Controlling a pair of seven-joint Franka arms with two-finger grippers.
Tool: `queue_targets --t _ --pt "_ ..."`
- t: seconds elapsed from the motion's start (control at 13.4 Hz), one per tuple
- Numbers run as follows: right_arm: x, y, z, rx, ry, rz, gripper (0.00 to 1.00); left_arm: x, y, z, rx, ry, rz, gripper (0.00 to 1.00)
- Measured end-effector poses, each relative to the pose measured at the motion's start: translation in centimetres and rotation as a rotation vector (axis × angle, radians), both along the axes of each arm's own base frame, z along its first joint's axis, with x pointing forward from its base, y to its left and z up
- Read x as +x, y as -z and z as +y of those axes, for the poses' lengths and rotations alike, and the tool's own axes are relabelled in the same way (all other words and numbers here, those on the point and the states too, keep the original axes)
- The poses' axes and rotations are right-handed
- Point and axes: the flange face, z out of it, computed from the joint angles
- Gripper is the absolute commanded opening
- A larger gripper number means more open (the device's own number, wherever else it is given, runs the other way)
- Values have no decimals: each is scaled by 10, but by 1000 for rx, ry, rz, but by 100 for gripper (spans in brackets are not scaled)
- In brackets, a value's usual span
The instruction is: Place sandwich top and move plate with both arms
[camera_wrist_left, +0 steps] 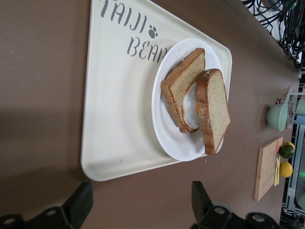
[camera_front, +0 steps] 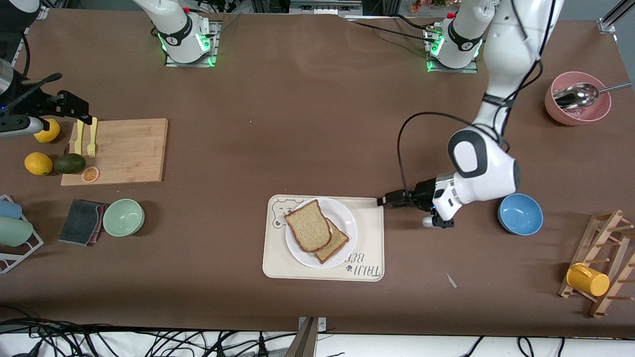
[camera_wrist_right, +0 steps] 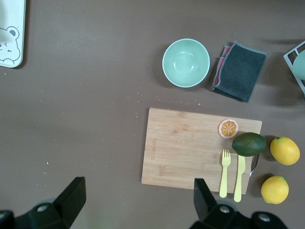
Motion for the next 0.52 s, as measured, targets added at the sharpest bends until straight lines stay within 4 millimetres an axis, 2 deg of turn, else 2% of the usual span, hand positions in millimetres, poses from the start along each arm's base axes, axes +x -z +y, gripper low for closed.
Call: queue_targets --t 0.22,0.37,0.52 --pt "0 0 0 0 0 0 100 -17 -37 32 89 71 -30 100" --pt "0 0 0 0 0 0 100 -27 -62 38 180 112 -4 100" --pt "0 0 0 0 0 0 100 -39 -97 35 286 147 36 100"
